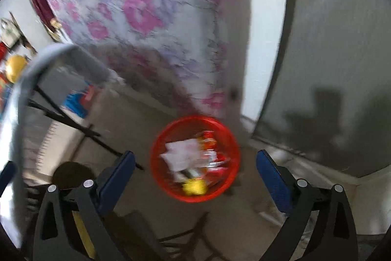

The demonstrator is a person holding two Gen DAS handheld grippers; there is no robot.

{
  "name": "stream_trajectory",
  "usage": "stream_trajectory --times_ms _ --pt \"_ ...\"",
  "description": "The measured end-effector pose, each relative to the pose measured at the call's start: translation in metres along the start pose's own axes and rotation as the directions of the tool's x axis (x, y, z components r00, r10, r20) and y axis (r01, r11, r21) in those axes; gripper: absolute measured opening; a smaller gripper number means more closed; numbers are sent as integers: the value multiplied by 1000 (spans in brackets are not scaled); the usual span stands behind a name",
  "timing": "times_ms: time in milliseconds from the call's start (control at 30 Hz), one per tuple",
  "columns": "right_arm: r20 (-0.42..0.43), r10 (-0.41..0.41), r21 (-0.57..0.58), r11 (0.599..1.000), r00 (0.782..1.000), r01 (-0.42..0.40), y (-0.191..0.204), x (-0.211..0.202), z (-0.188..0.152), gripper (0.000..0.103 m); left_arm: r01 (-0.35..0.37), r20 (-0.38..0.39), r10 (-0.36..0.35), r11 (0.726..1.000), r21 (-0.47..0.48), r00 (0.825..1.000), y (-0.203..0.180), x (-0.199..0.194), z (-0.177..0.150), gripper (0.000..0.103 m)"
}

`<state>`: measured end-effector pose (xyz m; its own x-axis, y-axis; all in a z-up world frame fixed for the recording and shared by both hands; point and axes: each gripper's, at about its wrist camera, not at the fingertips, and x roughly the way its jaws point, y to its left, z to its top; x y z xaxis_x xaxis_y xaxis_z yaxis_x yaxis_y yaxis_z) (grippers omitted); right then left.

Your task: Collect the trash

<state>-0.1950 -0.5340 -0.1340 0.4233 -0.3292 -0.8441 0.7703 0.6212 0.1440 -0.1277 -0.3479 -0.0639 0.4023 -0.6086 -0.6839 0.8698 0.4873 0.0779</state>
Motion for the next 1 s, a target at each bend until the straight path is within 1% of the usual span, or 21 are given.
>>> stream_trajectory --times_ms 33,67,133,200,267,333,367,433,500,567,600,700,767,867,933,1000 --pt "4 -15 35 999 1000 15 -8 6 -1 97 15 -15 -15 1000 -3 1000 0 5 -1 96" --pt "3 -12 72 997 1000 12 -14 12 -2 97 36 -41 -37 999 -11 998 2 15 -3 96" --pt "-7 -3 110 994 1000 4 -19 21 -4 97 57 -87 -59 998 -20 994 2 35 -8 96" --pt "-15 -5 111 994 1000 7 -18 31 -6 97 58 -122 -60 998 -17 991 1 53 -12 96" --pt "-31 -3 79 997 1000 6 -13 37 -9 97 57 -146 -59 998 -12 988 0 67 -15 96" --pt "-40 -33 30 999 999 34 -9 40 -13 97 60 -157 -61 998 -11 986 1 78 -18 96" --pt "-49 -38 24 999 998 39 -11 41 -13 97 63 -162 -65 998 -15 985 2 85 -19 96" --pt "-53 -53 39 998 997 55 -17 41 -14 97 64 -170 -66 998 -18 983 4 95 -19 96" --pt "-84 -70 53 996 994 75 -24 42 -16 97 63 -174 -63 998 -8 983 4 107 -20 96" --pt "-111 -59 100 993 992 70 -33 39 -20 97 59 -178 -56 998 13 983 2 114 -22 96" --pt "-124 -39 136 989 991 56 -39 35 -23 97 63 -181 -58 998 20 982 1 117 -24 96" --pt "-158 -19 171 984 987 47 -46 29 -30 97 90 -202 -82 995 31 976 -2 128 -31 96" --pt "-149 -9 170 985 989 34 -44 27 -29 97 102 -211 -93 994 32 973 -3 133 -34 96" --pt "-136 14 168 986 991 9 -39 37 -25 97 105 -214 -96 994 28 972 -4 138 -37 96" --pt "-132 -5 168 985 991 27 -40 46 -20 97 102 -216 -95 995 21 972 -3 139 -38 96" --pt "-94 -47 121 991 994 58 -39 50 -15 97 90 -222 -84 996 13 971 0 140 -39 96"
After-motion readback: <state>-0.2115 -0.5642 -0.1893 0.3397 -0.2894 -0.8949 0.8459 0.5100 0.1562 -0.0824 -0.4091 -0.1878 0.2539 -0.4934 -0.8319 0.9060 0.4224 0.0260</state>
